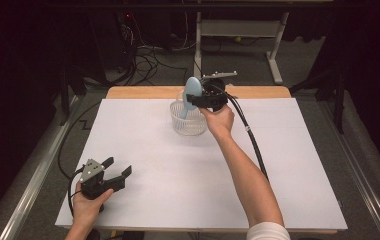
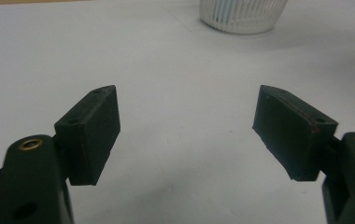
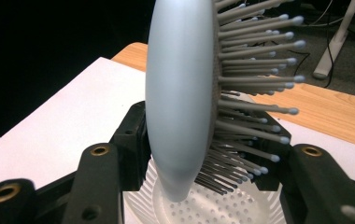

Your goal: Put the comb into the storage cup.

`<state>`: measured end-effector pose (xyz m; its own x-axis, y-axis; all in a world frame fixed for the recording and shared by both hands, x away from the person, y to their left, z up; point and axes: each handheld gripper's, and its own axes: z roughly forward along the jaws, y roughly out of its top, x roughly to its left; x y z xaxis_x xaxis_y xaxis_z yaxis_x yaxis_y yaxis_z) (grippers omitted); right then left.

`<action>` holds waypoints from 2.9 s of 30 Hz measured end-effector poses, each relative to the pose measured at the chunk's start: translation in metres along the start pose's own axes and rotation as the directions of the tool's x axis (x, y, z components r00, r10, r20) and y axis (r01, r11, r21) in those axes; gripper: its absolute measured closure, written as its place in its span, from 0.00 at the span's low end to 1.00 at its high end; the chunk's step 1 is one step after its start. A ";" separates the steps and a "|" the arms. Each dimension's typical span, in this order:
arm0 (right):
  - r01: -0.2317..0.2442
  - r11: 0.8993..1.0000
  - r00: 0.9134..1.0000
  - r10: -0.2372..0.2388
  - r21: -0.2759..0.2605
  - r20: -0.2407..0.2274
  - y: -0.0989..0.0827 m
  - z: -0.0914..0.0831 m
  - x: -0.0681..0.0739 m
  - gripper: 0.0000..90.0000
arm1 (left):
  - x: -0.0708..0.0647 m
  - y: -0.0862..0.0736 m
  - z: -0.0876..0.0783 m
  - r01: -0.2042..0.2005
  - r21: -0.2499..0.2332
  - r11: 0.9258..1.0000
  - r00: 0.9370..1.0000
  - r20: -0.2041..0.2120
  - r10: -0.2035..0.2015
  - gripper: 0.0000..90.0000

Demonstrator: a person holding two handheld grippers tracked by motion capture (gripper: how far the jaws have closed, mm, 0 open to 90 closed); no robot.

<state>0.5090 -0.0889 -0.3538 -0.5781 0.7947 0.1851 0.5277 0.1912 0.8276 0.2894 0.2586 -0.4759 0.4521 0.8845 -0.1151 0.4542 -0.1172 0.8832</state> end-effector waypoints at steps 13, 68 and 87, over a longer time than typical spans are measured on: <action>-0.033 0.999 0.999 0.032 0.006 0.014 -0.005 -0.007 -0.010 0.52 | 0.000 0.000 0.000 0.005 0.000 1.000 1.000 -0.001 -0.005 0.26; -0.060 0.996 0.996 0.056 0.062 0.069 -0.015 -0.023 -0.039 0.37 | 0.000 0.000 0.000 0.005 -0.003 1.000 1.000 -0.002 -0.005 0.26; -0.023 0.999 0.997 0.020 0.035 0.078 -0.012 -0.033 -0.040 0.32 | -0.001 0.000 -0.001 0.004 -0.008 1.000 1.000 -0.001 -0.004 0.26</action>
<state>0.5049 -0.1420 -0.3532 -0.5170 0.8410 0.1597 0.5621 0.1929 0.8043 0.2887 0.2583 -0.4752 0.4492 0.8856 -0.1182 0.4502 -0.1101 0.8861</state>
